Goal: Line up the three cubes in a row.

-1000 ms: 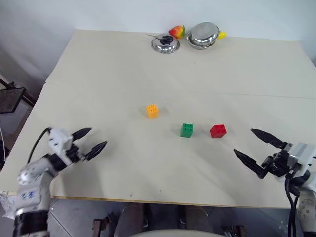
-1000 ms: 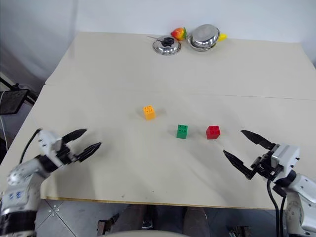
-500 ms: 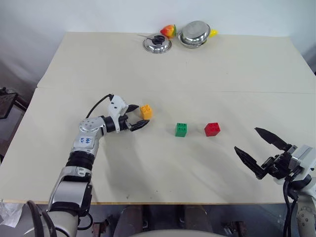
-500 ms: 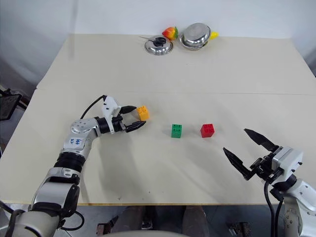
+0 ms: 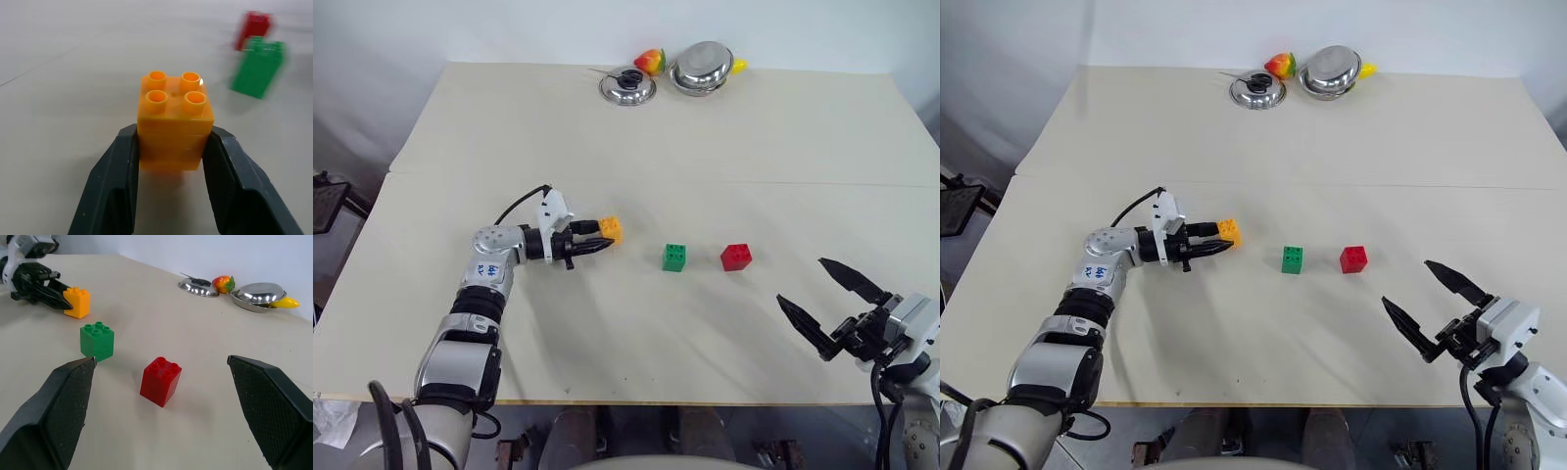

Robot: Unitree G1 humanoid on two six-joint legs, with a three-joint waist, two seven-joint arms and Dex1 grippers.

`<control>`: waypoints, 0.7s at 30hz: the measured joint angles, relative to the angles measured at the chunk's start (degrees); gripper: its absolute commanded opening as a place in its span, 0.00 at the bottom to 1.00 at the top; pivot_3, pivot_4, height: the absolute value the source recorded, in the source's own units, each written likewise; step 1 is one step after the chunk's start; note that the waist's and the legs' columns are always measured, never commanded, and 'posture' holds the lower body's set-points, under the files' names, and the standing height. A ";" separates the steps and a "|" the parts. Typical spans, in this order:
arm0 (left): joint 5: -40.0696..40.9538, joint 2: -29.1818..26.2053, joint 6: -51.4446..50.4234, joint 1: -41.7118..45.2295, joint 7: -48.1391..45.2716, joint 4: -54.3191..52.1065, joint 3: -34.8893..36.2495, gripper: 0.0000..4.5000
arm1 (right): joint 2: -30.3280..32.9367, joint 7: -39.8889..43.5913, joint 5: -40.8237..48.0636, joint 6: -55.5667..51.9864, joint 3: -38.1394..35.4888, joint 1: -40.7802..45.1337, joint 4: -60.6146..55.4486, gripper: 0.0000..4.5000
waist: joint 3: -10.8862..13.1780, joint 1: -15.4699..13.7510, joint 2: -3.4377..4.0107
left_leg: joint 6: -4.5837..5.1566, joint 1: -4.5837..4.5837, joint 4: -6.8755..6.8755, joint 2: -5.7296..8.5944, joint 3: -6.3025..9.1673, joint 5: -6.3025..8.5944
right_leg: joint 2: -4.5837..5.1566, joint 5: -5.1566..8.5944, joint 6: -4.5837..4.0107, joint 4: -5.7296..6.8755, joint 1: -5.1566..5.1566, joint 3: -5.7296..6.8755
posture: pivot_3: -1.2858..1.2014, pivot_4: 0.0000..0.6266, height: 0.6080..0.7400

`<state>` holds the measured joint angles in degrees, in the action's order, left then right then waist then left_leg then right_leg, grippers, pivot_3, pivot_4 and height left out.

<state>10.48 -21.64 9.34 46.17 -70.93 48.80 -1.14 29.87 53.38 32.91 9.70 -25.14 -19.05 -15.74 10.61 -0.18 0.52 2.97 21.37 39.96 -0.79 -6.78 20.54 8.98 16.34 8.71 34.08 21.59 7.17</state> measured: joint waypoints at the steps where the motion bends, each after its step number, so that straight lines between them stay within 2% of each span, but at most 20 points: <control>1: 0.03 -0.05 0.93 0.69 -2.72 0.75 -0.31 0.33 | 0.02 0.01 0.04 -0.08 -0.03 -0.43 -0.06 1.00 | 0.00 -0.01 0.00 | 0.00 0.01 0.00 0.01 0.00 0.00 | 0.00 0.00 0.00 -0.01 0.00 0.00 | 0.52 0.24 1.00; 4: -1.72 -0.34 5.64 3.80 -9.17 5.51 -2.67 0.33 | 0.42 0.13 0.35 -0.49 -0.27 -2.11 -0.89 1.00 | 0.00 0.04 0.00 | 0.00 0.02 0.00 0.10 -0.02 0.00 | 0.00 0.00 0.00 -0.02 0.01 0.00 | 0.52 0.24 1.00; 8: -4.34 0.23 10.95 7.11 -12.61 13.32 -4.18 0.33 | 0.93 0.43 0.74 -0.94 -1.48 -4.20 -2.35 1.00 | 0.01 0.15 -0.02 | 0.00 0.04 0.00 0.07 -0.01 0.00 | -0.04 0.00 0.00 -0.04 0.03 -0.01 | 0.52 0.24 1.00; 13: -6.85 1.45 14.65 11.12 -11.94 19.62 -4.42 0.33 | 0.95 0.51 1.11 -1.02 -2.28 -5.94 -3.76 1.00 | 0.01 -0.11 -0.04 | 0.03 0.05 0.02 0.00 0.03 0.02 | 0.01 0.00 0.01 -0.01 0.03 -0.01 | 0.52 0.24 1.00; 21: -8.66 3.43 15.88 12.84 -9.20 22.90 -3.83 0.33 | 0.93 0.49 1.11 -1.01 -2.36 -7.51 -4.44 1.00 | 0.00 -1.15 -0.05 | 0.09 0.05 0.07 0.01 0.03 0.04 | 0.07 -0.02 0.03 0.00 0.02 -0.02 | 0.52 0.24 1.00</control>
<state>1.82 -18.22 25.23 59.01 -80.13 71.70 -4.96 30.80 53.87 34.01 8.69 -27.50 -26.56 -20.18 10.61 -1.34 0.47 3.07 21.42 40.03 -0.78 -6.75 20.57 9.05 16.32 8.74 34.08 21.61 7.15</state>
